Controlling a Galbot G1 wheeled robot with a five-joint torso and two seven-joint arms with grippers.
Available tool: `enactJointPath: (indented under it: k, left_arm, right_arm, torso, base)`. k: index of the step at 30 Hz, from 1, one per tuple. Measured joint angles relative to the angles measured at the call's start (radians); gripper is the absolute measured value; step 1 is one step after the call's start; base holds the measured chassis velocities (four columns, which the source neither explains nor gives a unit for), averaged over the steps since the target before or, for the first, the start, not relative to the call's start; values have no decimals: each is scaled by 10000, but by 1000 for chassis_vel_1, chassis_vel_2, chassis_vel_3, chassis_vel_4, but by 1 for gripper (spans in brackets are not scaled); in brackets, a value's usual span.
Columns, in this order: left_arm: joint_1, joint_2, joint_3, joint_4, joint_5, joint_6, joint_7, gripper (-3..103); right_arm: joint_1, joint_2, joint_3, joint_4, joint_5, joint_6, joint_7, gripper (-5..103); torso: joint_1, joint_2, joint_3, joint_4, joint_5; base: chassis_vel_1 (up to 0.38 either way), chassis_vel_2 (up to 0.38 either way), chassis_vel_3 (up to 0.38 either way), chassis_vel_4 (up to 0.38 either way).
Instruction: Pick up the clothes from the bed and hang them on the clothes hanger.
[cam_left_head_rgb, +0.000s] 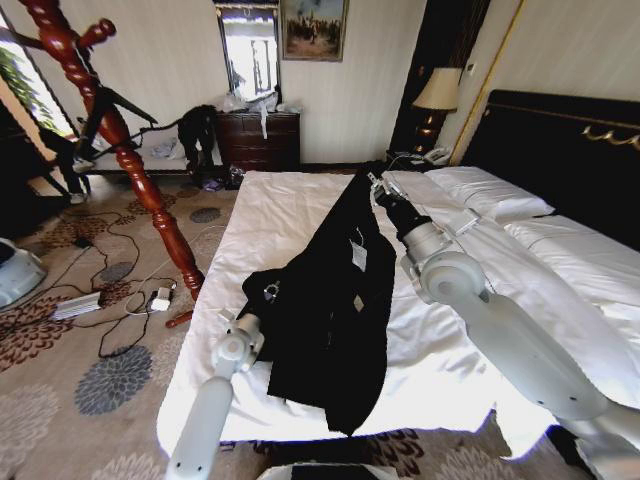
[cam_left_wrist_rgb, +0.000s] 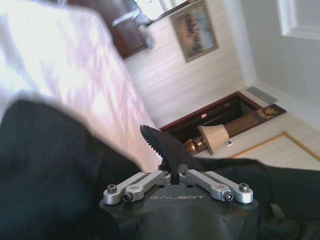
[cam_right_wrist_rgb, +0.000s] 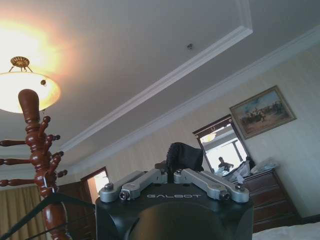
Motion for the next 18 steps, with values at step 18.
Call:
enactJointPath:
  k: [18]
  left_arm:
    - [-4106, 7378, -1663, -2230, -3699, 251, -1698, 2]
  right_arm:
    - [1889, -798, 390, -407, 233, -260, 221, 1]
  torso:
    - [1, -1, 0, -9, 2]
  base:
    - [0, 0, 0, 0]
